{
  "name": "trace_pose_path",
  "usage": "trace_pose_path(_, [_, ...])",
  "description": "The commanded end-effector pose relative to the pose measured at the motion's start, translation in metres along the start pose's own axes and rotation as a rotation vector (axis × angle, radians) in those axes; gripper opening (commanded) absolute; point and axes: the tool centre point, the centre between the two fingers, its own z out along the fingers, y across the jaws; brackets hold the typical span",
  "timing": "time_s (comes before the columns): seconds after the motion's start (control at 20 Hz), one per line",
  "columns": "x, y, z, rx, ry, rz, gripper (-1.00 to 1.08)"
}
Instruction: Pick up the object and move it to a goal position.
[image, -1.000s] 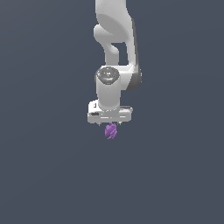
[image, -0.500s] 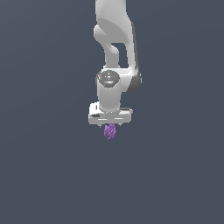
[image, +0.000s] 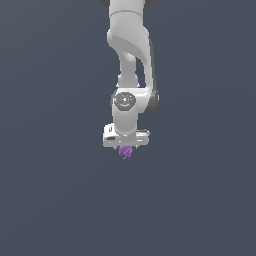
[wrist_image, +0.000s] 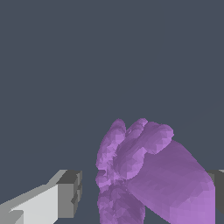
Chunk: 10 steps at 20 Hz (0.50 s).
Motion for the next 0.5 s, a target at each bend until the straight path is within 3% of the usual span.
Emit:
trace_pose_path(0.0, [0.0009,0.0,0.0057,0.0,0.002,0.0,1.0])
trace_pose_path(0.1, [0.0013,0.0001,0.0067,0.0,0.002,0.0,1.0])
trace_pose_path(0.15, [0.0013,0.0001,0.0067,0.0,0.002,0.0,-1.0])
trace_pose_path(0.45, [0.0013,0.0001,0.0067,0.0,0.002,0.0,-1.0])
